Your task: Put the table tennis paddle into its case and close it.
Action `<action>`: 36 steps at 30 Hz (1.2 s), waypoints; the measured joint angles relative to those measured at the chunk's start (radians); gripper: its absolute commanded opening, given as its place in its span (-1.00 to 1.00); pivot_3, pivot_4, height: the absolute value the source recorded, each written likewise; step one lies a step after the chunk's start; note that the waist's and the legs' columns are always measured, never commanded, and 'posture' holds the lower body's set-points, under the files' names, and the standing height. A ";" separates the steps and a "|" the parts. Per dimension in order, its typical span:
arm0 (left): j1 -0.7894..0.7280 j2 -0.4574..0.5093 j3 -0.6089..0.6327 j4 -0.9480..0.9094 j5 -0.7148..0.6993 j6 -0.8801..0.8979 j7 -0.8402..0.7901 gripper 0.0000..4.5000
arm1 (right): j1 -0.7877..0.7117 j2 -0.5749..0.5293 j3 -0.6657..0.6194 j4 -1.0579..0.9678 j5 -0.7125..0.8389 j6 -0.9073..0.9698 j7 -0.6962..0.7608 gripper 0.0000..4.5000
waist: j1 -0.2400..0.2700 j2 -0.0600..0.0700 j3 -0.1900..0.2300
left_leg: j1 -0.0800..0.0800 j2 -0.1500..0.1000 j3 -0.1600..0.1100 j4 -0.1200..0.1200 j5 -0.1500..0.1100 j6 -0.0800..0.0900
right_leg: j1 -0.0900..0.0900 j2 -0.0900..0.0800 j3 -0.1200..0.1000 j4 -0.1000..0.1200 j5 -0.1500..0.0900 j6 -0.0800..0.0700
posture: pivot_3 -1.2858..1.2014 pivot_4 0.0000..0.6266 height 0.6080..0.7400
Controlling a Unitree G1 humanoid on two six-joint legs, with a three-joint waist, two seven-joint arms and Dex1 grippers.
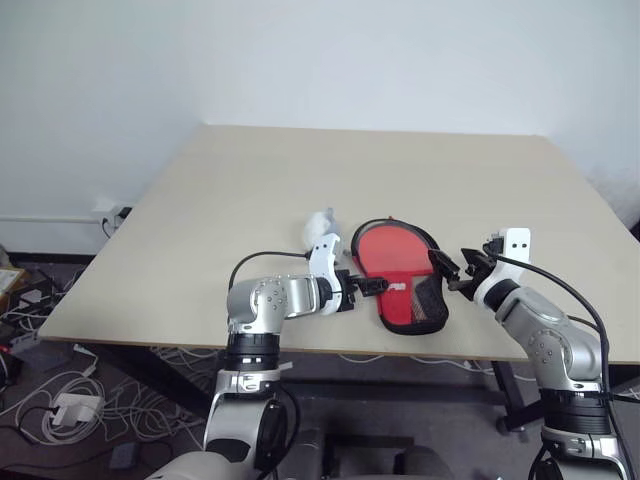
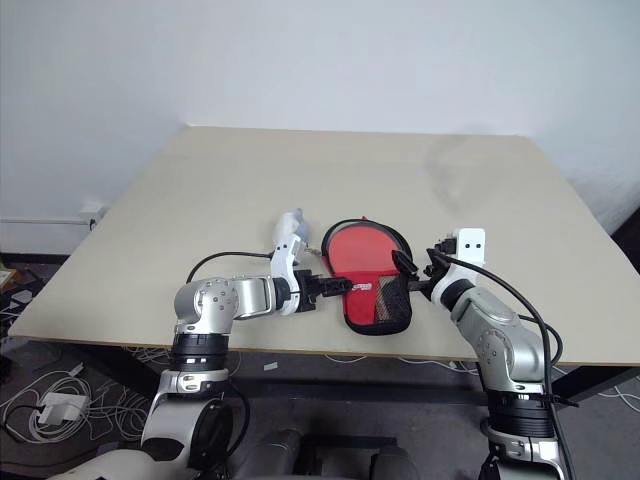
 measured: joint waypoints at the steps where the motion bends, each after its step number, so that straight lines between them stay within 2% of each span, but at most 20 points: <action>1: -0.009 -0.007 0.006 0.017 -0.002 -0.007 0.000 1.00 | 0.000 0.004 0.000 0.007 -0.010 -0.010 -0.004 0.97 | 0.000 0.000 0.000 | 0.000 0.000 0.000 0.000 0.000 0.000 | 0.000 0.000 0.000 0.000 0.000 0.000 | 0.03 -1.00 0.61; 7: -0.059 -0.041 0.036 0.130 -0.003 -0.073 -0.001 1.00 | 0.011 0.009 -0.001 0.047 -0.079 -0.062 -0.028 0.97 | 0.006 0.000 0.000 | 0.000 -0.001 -0.001 0.001 0.000 0.000 | 0.001 -0.001 -0.001 0.000 0.000 0.000 | 0.03 -1.00 0.61; 21: -0.126 -0.087 0.059 0.267 -0.015 -0.101 0.000 1.00 | 0.029 0.027 -0.074 0.049 -0.103 -0.106 -0.063 0.97 | 0.013 0.000 0.000 | 0.000 -0.003 -0.003 0.002 0.000 0.001 | 0.003 -0.002 -0.002 -0.001 0.000 0.000 | 0.03 -1.00 0.61; 25: -0.141 -0.088 0.084 0.314 -0.021 -0.118 0.009 0.60 | 0.029 0.037 -0.078 0.051 -0.110 -0.113 -0.079 1.00 | 0.016 0.000 0.000 | 0.000 -0.003 -0.003 0.002 -0.001 0.001 | 0.004 -0.002 -0.003 -0.001 0.000 0.000 | 0.03 -1.00 0.61; 34: -0.142 -0.089 0.113 0.389 -0.034 -0.126 0.031 -0.84 | 0.029 0.037 -0.104 0.056 -0.119 -0.121 -0.107 1.00 | 0.023 0.000 0.000 | 0.000 -0.003 -0.003 0.002 -0.001 0.002 | 0.003 -0.003 -0.002 -0.001 0.000 0.000 | 0.03 -1.00 0.61; 35: -0.142 -0.089 0.114 0.391 -0.042 -0.125 0.031 -0.96 | 0.029 0.037 -0.105 0.056 -0.119 -0.121 -0.109 1.00 | 0.023 0.000 0.000 | 0.000 -0.003 -0.003 0.002 -0.001 0.002 | 0.003 -0.003 -0.002 -0.001 0.000 0.000 | 0.03 -1.00 0.61; 36: -0.143 -0.089 0.114 0.395 -0.047 -0.126 0.030 -0.96 | 0.029 0.038 -0.106 0.056 -0.119 -0.122 -0.110 1.00 | 0.023 0.000 0.000 | 0.000 -0.003 -0.003 0.003 -0.001 0.002 | 0.004 -0.003 -0.002 -0.001 0.000 0.000 | 0.03 -1.00 0.61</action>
